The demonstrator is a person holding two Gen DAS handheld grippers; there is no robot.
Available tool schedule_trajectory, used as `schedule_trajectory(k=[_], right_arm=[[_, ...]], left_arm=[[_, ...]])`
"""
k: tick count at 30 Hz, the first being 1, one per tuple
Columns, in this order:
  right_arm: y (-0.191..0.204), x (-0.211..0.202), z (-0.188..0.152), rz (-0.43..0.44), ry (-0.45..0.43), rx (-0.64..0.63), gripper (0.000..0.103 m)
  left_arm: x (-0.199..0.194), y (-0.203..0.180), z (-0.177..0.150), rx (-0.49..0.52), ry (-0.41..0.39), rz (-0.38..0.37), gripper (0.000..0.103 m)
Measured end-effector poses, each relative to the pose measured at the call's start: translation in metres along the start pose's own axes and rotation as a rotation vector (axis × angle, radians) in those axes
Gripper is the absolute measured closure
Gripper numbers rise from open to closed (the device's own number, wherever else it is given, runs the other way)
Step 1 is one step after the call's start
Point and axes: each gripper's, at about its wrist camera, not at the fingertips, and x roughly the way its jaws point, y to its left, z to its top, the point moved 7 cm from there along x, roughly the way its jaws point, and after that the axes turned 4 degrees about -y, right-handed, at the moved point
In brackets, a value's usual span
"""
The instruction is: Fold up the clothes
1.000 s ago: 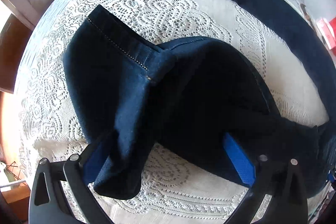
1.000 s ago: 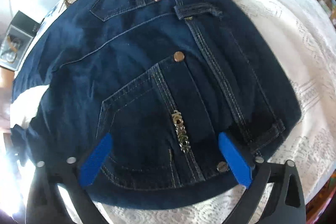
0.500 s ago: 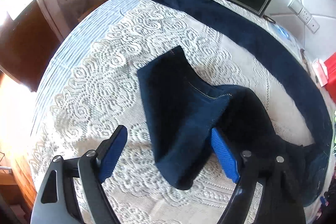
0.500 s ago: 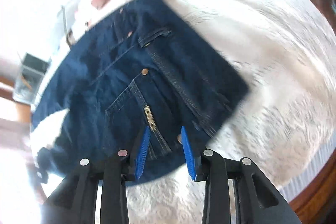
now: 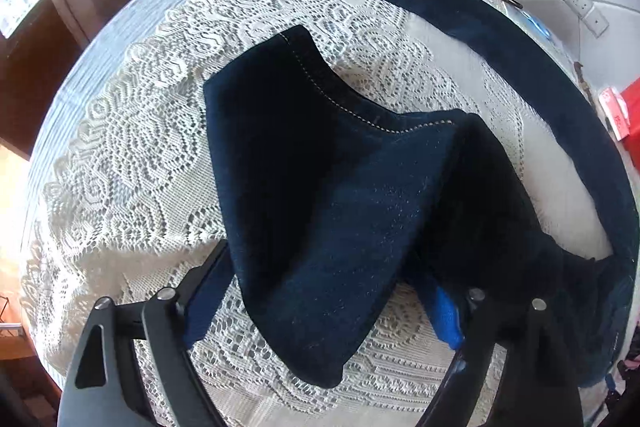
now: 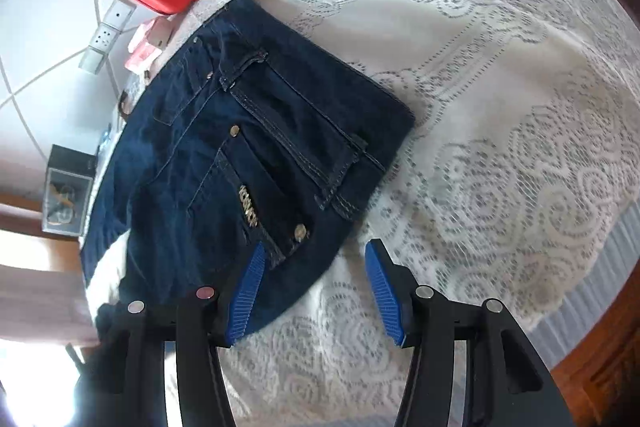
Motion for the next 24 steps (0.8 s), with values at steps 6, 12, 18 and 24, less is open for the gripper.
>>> schedule_trajectory(k=[6,12,18,24], right_arm=[[0.007,0.026,0.003,-0.038,0.030,-0.022,0.069],[0.038,-0.009,0.031,0.090,-0.064,0.000,0.097],[0.093,-0.004,0.089,0.183,-0.111,-0.010,0.095],[0.121,0.025,0.112,0.187,-0.107,-0.007,0.084]], left_arm=[[-0.015,0.000,0.007,-0.031,-0.027,-0.007,0.079],[-0.059,-0.004,0.044,-0.072,-0.117,-0.037,0.084],[-0.049,-0.015,0.108,-0.160,-0.051,-0.175,0.076],[-0.068,-0.009,0.130,-0.294,-0.109,-0.213,0.020]])
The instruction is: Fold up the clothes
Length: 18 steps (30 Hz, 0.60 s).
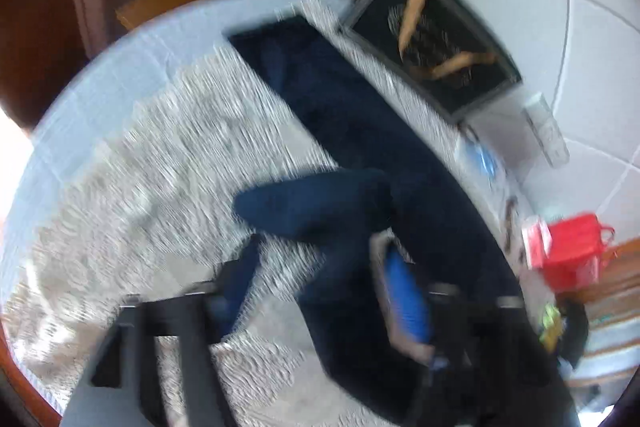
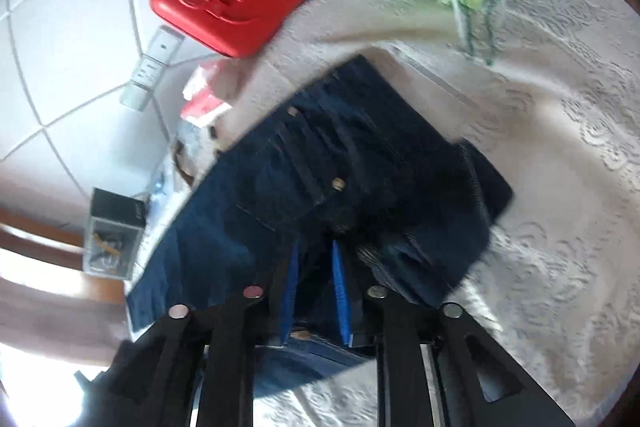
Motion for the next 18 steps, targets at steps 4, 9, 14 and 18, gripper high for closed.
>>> schedule_trajectory(k=[4,9,14,18], right_arm=[[0.002,-0.013,0.004,0.003,-0.059,-0.029,0.077],[0.000,-0.006,-0.027,-0.048,0.056,-0.124,0.076],[-0.006,-0.009,-0.073,-0.041,0.162,-0.158,0.068],[-0.022,-0.023,-0.093,-0.057,0.184,-0.144,0.057]], left_arm=[[-0.016,-0.001,-0.004,0.115,-0.034,0.091,0.014],[-0.002,0.002,-0.049,0.201,0.054,0.107,0.014],[0.026,0.015,-0.110,0.190,0.192,0.084,0.014],[0.036,0.015,-0.139,0.225,0.234,0.066,0.014]])
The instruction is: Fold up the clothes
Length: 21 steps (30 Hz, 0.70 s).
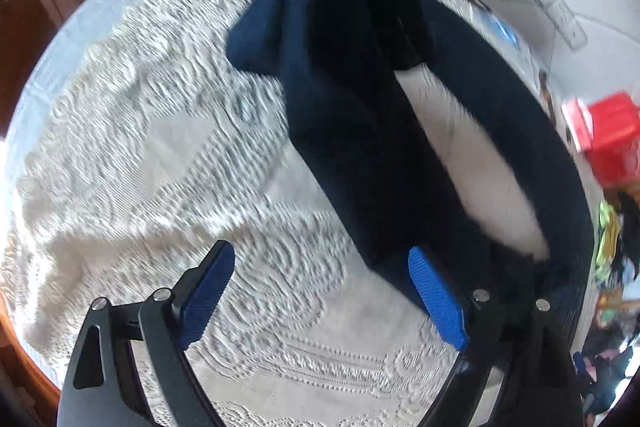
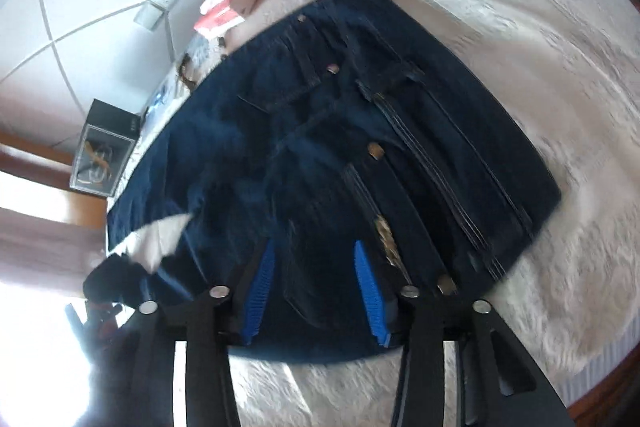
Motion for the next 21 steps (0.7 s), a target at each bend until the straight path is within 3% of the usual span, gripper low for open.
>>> schedule_trajectory(k=[5,12,16,19,20,21], right_arm=[[-0.047,-0.014,-0.018,-0.080,-0.018,0.099,0.055],[-0.079,-0.009,-0.038,-0.106,0.010,0.167,0.055],[-0.079,0.004,-0.038,-0.120,0.016,0.163,0.055],[-0.082,0.013,-0.037,-0.129,0.022,0.165,0.055],[-0.080,0.013,-0.035,-0.130,0.006,0.142,0.057],[-0.076,0.014,-0.034,-0.146,0.001,0.103,0.064]], left_arm=[[0.011,-0.008,-0.015,0.017,0.020,-0.015,0.014],[0.021,-0.051,-0.044,0.035,0.088,-0.132,0.014],[0.029,-0.061,-0.048,0.085,0.085,-0.085,0.012],[0.028,-0.059,-0.046,0.057,0.086,-0.097,0.013],[0.026,-0.058,-0.045,0.055,0.076,-0.102,0.019],[0.024,-0.058,-0.045,0.053,0.068,-0.110,0.045]])
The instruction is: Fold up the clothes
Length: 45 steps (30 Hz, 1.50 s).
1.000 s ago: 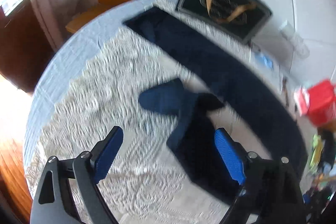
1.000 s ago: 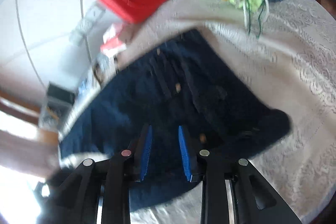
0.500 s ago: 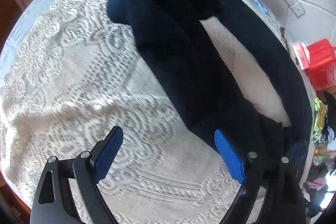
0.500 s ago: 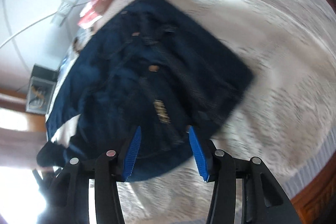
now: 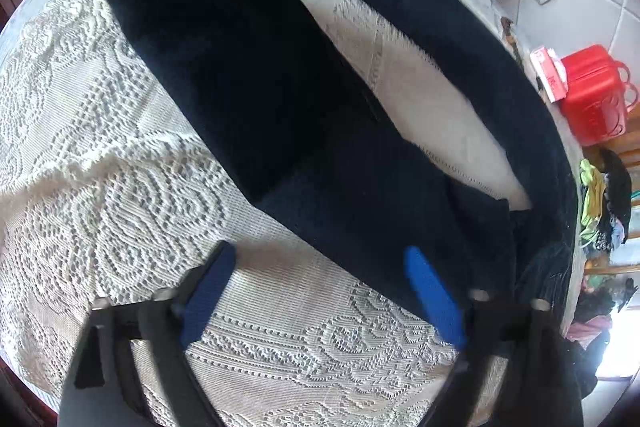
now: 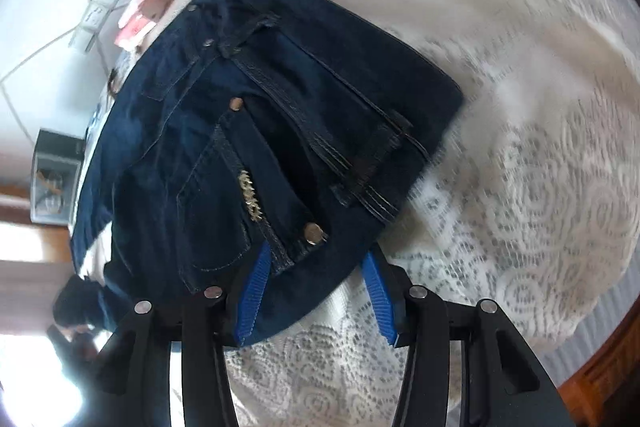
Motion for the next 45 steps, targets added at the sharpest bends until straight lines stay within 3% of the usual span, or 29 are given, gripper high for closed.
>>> schedule_trajectory(k=[1,2,8,13,16,20,21,23,25,27,30,35,40,41,45], right_arm=[[0.004,-0.001,0.001,-0.017,-0.012,-0.031,0.072],[0.008,-0.003,0.003,-0.037,-0.027,-0.068,0.083],[0.030,-0.024,0.029,0.061,-0.091,-0.059,0.085],[0.062,-0.042,0.063,0.090,-0.138,-0.120,0.086],[0.079,-0.029,0.082,0.105,-0.118,-0.135,0.088],[0.097,-0.008,0.110,0.143,-0.140,-0.100,0.090],[0.101,-0.004,0.119,0.152,-0.154,-0.083,0.090],[0.107,0.008,0.136,0.136,-0.173,-0.071,0.090],[0.114,0.019,0.147,0.094,-0.174,-0.079,0.090],[0.124,0.017,0.150,0.105,-0.172,-0.098,0.089],[0.137,0.004,0.141,0.141,-0.168,-0.147,0.083],[0.136,-0.001,0.096,0.163,-0.079,-0.200,0.076],[0.133,0.012,0.055,0.178,0.023,-0.191,0.067],[0.135,0.014,0.050,0.177,0.033,-0.189,0.064],[0.154,0.026,0.036,0.221,0.075,-0.188,0.057]], left_arm=[[-0.001,0.001,0.000,-0.007,0.003,-0.007,0.067],[-0.001,0.001,0.000,-0.028,0.013,-0.021,0.071],[-0.015,-0.015,0.024,0.003,-0.056,-0.009,0.076],[-0.026,-0.037,0.082,0.059,-0.132,-0.011,0.078],[-0.018,-0.047,0.101,0.075,-0.137,0.010,0.078],[-0.014,-0.060,0.115,0.096,-0.127,-0.021,0.078],[-0.011,-0.067,0.115,0.108,-0.119,-0.011,0.074],[-0.008,-0.068,0.113,0.143,-0.106,0.033,0.056],[-0.016,-0.061,0.110,0.161,-0.120,0.075,0.030],[-0.032,-0.048,0.104,0.159,-0.136,0.099,0.024],[-0.048,-0.019,0.089,0.101,-0.126,0.098,0.024],[-0.028,0.010,0.054,0.020,-0.038,0.103,0.024],[0.005,0.002,0.028,-0.011,0.057,0.061,0.023],[0.006,-0.003,0.028,0.015,0.034,0.090,0.023],[0.012,-0.016,0.031,0.041,0.035,0.051,0.024]])
